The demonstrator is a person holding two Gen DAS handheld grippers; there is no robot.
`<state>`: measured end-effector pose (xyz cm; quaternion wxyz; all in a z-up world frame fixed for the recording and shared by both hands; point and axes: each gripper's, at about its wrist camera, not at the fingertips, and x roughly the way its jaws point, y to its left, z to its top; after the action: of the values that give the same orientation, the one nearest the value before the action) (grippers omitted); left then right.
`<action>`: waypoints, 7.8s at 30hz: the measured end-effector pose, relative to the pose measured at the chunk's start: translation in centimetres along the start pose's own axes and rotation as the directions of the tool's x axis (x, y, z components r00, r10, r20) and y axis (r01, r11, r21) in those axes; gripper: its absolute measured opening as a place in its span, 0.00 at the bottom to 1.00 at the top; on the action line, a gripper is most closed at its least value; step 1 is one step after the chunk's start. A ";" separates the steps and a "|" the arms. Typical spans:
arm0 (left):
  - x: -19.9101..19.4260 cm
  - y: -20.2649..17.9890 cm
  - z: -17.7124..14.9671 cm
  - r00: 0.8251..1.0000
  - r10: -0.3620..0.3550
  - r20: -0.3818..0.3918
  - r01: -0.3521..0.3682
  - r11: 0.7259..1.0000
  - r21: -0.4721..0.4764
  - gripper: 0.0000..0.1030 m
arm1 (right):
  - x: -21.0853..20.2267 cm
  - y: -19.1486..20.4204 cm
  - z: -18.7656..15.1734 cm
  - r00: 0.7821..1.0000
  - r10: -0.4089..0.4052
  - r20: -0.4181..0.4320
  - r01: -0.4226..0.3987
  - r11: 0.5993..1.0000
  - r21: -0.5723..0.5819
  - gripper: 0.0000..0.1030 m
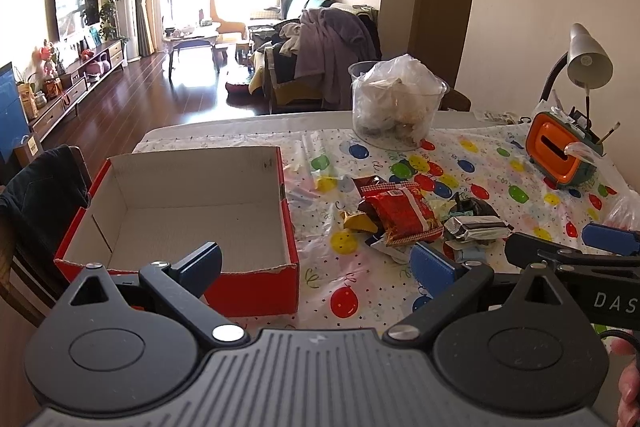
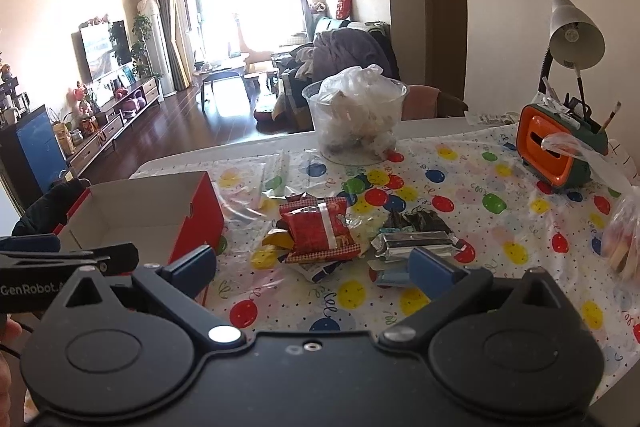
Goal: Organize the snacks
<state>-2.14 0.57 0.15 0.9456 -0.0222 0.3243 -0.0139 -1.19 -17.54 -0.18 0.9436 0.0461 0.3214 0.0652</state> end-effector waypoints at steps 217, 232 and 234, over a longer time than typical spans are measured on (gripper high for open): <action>18.0 20.0 9.9 0.838 0.041 -0.544 -0.115 0.988 -0.103 0.67 | 23.1 19.3 5.8 0.769 0.305 -0.561 -0.464 0.871 -0.162 0.46; 12.1 13.2 10.9 0.931 0.033 -0.364 -0.050 0.998 -0.035 0.71 | 16.6 12.6 8.7 0.825 0.371 -0.426 -0.458 0.881 -0.120 0.64; 11.4 11.9 11.0 0.941 0.019 -0.338 -0.030 0.999 -0.027 0.72 | 15.8 11.2 8.9 0.832 0.374 -0.410 -0.453 0.885 -0.112 0.70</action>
<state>13.79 12.38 1.20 0.8758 -0.0304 0.4818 -0.0004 15.64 -4.44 -1.25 0.8268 0.0045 0.4703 0.3087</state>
